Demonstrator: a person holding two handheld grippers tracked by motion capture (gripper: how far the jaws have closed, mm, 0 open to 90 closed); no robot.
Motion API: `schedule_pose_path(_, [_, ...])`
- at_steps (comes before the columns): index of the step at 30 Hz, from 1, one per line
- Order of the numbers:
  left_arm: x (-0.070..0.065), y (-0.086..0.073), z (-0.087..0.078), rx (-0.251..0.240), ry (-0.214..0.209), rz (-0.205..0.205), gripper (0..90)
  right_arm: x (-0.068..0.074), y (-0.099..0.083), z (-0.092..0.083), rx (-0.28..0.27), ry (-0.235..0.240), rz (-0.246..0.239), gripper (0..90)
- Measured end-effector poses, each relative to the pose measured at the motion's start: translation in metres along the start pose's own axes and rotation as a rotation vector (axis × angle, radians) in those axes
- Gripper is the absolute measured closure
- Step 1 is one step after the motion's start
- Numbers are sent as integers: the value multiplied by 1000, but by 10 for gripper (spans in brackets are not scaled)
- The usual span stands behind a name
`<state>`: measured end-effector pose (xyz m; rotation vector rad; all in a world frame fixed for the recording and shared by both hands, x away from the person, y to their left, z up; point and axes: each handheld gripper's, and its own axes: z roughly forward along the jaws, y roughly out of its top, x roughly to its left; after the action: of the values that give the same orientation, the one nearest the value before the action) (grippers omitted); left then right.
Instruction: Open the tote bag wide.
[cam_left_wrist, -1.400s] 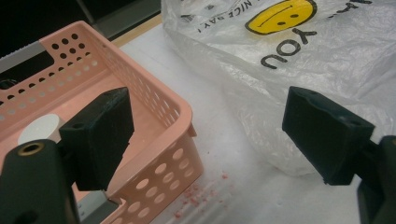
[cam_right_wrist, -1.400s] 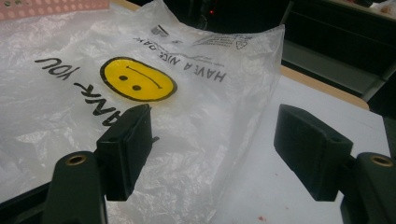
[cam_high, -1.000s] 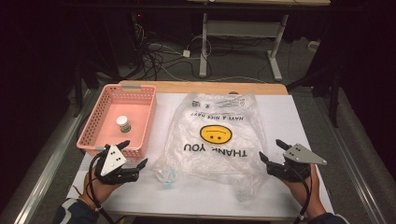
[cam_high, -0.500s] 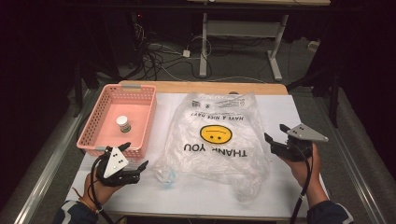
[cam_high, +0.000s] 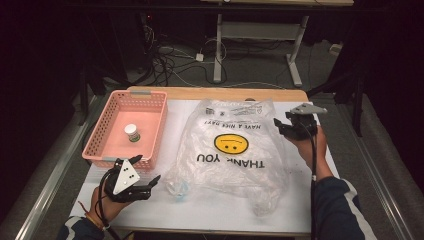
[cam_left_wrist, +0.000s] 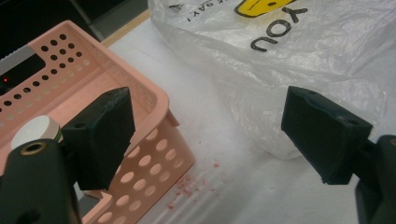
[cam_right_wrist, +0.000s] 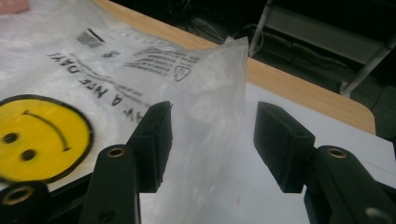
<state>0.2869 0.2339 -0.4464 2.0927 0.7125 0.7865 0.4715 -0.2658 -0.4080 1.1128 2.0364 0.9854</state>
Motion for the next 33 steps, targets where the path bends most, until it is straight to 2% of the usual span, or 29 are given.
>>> schedule_pose_path(3, [0,0,2,7,-11,3,170,-9,4,24,60,-6,39,482])
schedule_pose_path(4, [-1,-1,3,10,-15,2,170,-9,4,24,60,-6,39,482])
schedule_pose_path(5, [-1,-1,2,14,-20,5,171,-12,2,41,116,-11,45,499])
schedule_pose_path(6, [-1,-2,2,15,-21,6,171,-12,1,48,141,-5,49,521])
schedule_pose_path(7, [-2,-2,2,15,-20,6,171,-12,1,48,141,-5,49,521])
schedule_pose_path(8, [-1,-3,2,15,-22,3,174,-12,-4,61,186,-3,47,579])
schedule_pose_path(10, [-1,-3,2,14,-23,1,180,-12,-7,66,204,1,53,602])
schedule_pose_path(13, [-2,-4,3,27,-30,6,181,-13,-16,75,257,-17,73,728])
schedule_pose_path(14, [-2,-4,3,29,-31,6,181,-14,-21,77,292,-14,90,794])
schedule_pose_path(18, [-3,-4,3,31,-31,6,181,-19,-25,75,296,-3,125,833])
schedule_pose_path(25, [-5,-4,3,32,-33,9,181,-22,-31,65,302,16,148,861])
schedule_pose_path(27, [-6,-4,3,36,-32,16,181,-19,-34,62,294,2,123,866])
schedule_pose_path(30, [-7,-4,3,37,-32,17,181,-19,-37,56,289,20,148,865])
schedule_pose_path(33, [-7,-3,2,36,-33,21,181,-16,-40,51,285,9,115,866])
